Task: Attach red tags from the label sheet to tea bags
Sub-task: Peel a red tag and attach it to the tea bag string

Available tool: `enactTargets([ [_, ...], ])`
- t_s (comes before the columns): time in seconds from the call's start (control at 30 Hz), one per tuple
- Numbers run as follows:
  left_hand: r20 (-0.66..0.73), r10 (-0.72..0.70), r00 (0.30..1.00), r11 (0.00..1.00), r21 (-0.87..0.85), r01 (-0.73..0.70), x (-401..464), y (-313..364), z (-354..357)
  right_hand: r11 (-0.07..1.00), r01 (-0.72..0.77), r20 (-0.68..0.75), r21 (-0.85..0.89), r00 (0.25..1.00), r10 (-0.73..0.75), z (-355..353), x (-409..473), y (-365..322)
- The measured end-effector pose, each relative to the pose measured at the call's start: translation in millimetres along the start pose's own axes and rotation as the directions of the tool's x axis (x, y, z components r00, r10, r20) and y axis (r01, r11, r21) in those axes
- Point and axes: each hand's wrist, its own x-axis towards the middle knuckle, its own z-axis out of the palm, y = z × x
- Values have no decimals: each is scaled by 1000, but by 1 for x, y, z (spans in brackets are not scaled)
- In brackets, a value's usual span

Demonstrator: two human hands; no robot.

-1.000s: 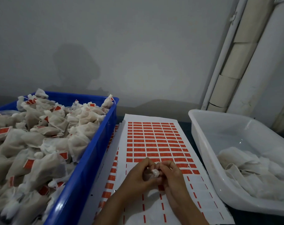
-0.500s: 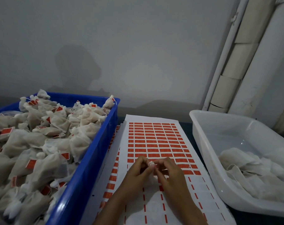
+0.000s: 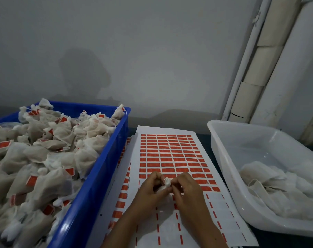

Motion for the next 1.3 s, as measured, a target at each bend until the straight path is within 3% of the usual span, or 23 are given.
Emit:
enactTargets([
  [0.17, -44, -27, 999, 999, 29, 29, -1, 1, -1, 1000, 16, 25, -16, 1000, -15, -1, -1, -3],
  [0.3, -62, 4, 998, 995, 104, 3, 1, -1, 0, 978, 112, -44, -175, 992, -122, -3, 3, -5],
  [0.37, -71, 7, 997, 992, 126, 2, 2, 0, 2, 977, 127, -60, -174, 988, -139, -3, 3, -6],
  [0.8, -144, 111, 983, 974, 213, -78, 4, -3, -2, 995, 18, -120, -95, 992, -29, -1, 4, -6],
  [1.17, -119, 55, 991, 975, 222, -28, 1, 0, -3, 989, -65, 130, -129, 988, 82, 0, 3, 4],
  [1.3, -102, 96, 990, 971, 227, -71, -2, 0, 0, 982, -165, -15, -88, 986, 164, -3, 2, -3],
])
